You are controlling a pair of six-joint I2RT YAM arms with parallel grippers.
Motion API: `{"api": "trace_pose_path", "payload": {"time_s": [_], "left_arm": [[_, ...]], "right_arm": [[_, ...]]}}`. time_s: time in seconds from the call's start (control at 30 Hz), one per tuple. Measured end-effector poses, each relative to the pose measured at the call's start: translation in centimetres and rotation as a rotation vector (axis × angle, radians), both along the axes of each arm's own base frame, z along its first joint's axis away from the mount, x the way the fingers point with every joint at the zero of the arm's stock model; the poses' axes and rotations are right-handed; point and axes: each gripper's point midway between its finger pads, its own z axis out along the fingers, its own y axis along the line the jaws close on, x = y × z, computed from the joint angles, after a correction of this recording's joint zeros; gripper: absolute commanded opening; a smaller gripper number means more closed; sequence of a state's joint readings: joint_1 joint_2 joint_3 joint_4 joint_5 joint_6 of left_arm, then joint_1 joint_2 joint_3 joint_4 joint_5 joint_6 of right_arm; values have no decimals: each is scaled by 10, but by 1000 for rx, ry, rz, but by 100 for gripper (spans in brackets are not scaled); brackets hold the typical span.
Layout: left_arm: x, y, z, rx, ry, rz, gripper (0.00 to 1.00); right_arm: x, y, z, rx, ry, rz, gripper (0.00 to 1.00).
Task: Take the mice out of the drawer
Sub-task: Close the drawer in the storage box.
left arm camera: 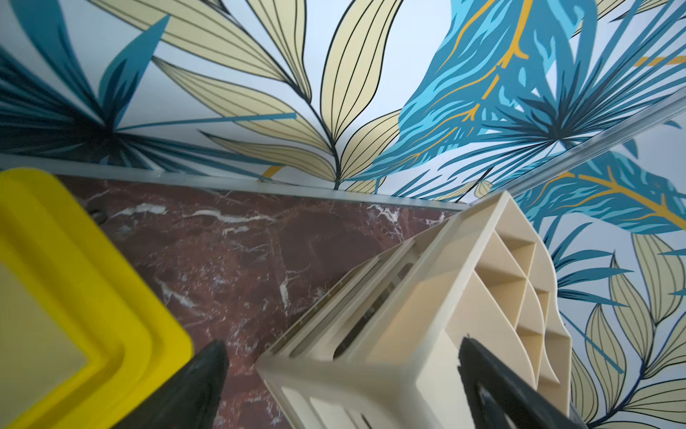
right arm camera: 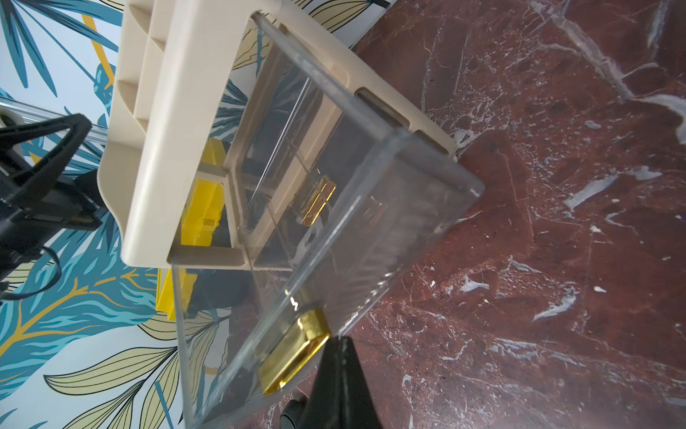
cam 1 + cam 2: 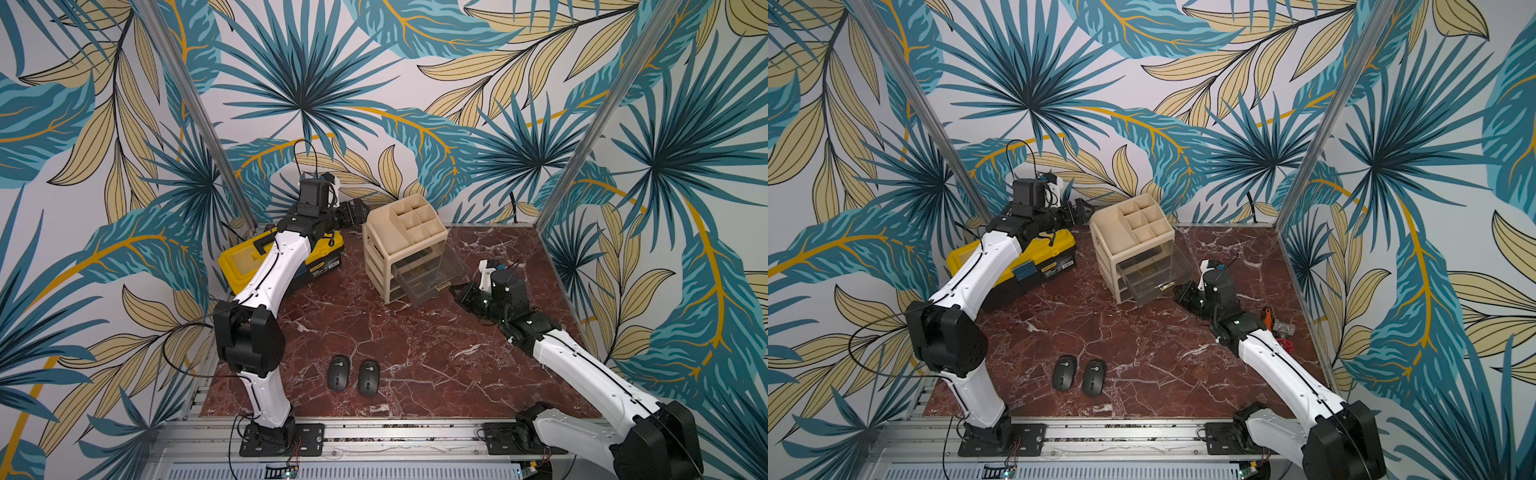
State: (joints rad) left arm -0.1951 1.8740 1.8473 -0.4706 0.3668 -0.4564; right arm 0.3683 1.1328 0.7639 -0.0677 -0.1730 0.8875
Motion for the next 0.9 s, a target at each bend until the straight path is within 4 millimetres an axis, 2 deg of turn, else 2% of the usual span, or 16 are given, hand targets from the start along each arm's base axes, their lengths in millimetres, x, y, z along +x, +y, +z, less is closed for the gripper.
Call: {"api": "trace_pose_path", "payload": {"time_s": [0.27,0.5,0.8,0.9], "left_arm": [[5,-36,3,-128,-34,-182,100],[5,-51,13,-211,-69,-272,99],[10,-65,-8,-265,-32,-342,99],[8,-69,-9,-273,-29,-357,99]], "right_arm": [[14,5,-12,-7,28,-2,0],[33,16,-10,13,25,7,0],[64,33,2,47,2,16,0],[74,43,4,61,-2,28,0]]}}
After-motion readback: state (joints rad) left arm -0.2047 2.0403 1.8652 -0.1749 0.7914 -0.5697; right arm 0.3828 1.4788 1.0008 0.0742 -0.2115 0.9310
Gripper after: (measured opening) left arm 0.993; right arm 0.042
